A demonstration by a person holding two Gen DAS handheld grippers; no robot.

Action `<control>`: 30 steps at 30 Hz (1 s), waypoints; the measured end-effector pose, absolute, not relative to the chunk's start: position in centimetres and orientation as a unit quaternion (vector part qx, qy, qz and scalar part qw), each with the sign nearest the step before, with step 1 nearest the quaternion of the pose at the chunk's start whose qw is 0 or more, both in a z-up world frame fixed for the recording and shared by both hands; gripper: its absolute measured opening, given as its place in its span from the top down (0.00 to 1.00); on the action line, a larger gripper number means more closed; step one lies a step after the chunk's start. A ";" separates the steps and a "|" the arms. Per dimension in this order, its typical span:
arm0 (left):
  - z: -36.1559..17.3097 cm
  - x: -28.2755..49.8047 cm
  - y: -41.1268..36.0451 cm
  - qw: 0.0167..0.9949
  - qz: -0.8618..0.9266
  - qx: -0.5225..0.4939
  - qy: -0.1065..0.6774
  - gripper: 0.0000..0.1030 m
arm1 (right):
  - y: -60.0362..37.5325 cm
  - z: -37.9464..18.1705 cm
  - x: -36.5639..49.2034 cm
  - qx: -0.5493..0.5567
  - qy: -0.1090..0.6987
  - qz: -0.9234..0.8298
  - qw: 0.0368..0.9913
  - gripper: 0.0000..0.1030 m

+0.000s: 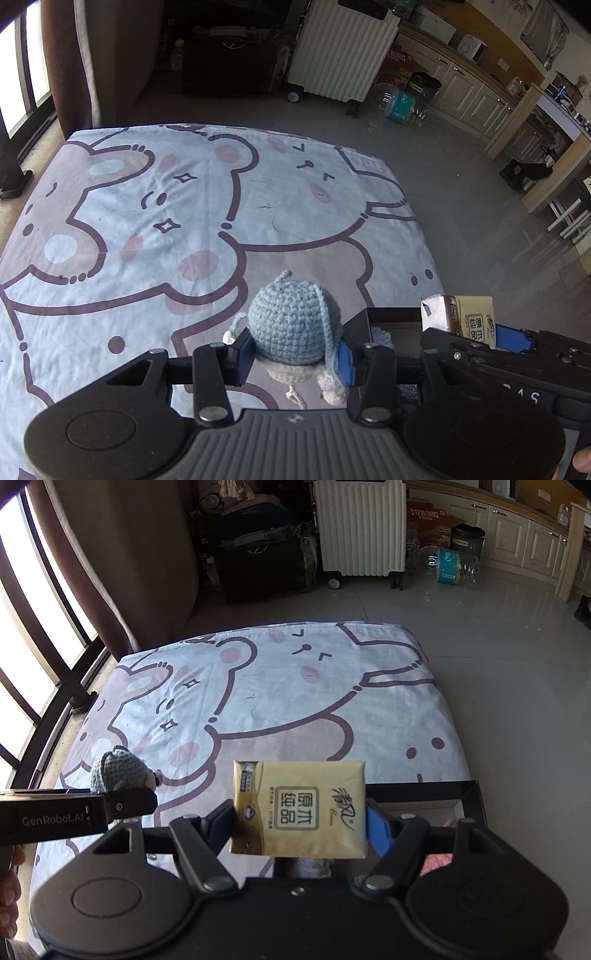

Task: Organize objects
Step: 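Lift the mouse and tissue pack and carry both grippers toward the black box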

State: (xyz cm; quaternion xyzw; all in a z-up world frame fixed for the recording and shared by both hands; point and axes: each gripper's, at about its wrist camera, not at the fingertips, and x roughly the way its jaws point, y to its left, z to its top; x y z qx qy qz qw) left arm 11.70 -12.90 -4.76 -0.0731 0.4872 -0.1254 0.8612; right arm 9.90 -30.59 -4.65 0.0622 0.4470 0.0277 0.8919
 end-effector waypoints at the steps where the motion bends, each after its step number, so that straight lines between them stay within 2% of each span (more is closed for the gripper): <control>1: -4.8 11.7 -13.2 0.861 -0.127 -0.073 0.488 0.56 | -30.9 -4.7 9.9 0.062 0.447 0.027 0.892 0.29; 14: -5.3 12.3 -17.1 0.855 -0.160 -0.087 0.486 0.56 | -34.4 -5.2 9.9 0.068 0.439 0.005 0.896 0.29; 30: -8.5 13.9 -20.9 0.829 -0.189 -0.114 0.514 0.56 | -39.0 -8.0 11.6 0.084 0.453 -0.023 0.887 0.29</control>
